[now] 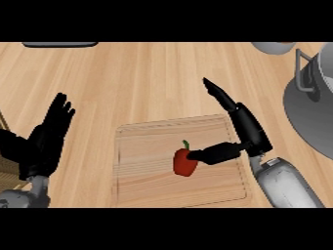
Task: Pick the bell pepper from the cutting board and place it in the pot
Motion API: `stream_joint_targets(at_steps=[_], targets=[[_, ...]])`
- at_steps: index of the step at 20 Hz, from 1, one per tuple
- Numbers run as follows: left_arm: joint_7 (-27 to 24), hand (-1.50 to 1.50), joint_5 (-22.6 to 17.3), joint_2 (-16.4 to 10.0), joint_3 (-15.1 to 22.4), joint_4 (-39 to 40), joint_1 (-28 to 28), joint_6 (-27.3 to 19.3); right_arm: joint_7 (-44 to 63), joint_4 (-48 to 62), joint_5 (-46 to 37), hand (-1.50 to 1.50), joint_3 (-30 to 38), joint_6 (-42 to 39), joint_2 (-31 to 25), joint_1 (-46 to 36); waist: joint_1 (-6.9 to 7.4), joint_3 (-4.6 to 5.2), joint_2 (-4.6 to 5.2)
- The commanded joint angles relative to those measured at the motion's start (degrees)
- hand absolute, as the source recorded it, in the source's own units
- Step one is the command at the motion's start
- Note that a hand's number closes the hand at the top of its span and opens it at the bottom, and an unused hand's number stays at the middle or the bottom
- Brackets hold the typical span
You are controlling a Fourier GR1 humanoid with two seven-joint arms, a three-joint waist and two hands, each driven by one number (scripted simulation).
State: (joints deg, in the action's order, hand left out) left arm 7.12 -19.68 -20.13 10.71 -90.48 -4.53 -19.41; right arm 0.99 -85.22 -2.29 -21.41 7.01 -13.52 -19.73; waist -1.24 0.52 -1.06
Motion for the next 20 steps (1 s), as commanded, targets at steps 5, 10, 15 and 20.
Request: stream_joint_targets(at_steps=[5,10,15,20], targets=[[3.3,0.00,0.9,-0.2,3.1,-3.1,-0.1,2.2,3.0,-19.4,-21.8,-1.50,-8.6,14.5,-2.9,9.7,-0.40,-0.43,0.33],[3.2,0.00,2.0,0.5,2.7,-2.8,-1.6,0.9,21.2,-29.7,-31.7,-1.50,-10.6,5.9,-11.9,11.4,-0.99,-0.26,0.21],[7.2,0.00,1.1,0.1,1.8,-4.3,-4.2,0.9,38.5,-39.9,-29.2,-1.50,-10.3,-10.7,-16.6,5.8,0.17,-0.33,0.53],[8.5,0.00,3.0,0.6,3.0,-5.6,-4.4,0.0,57.1,-47.5,-22.6,-1.50,-10.4,-24.2,-15.9,0.6,0.80,-0.33,0.63]])
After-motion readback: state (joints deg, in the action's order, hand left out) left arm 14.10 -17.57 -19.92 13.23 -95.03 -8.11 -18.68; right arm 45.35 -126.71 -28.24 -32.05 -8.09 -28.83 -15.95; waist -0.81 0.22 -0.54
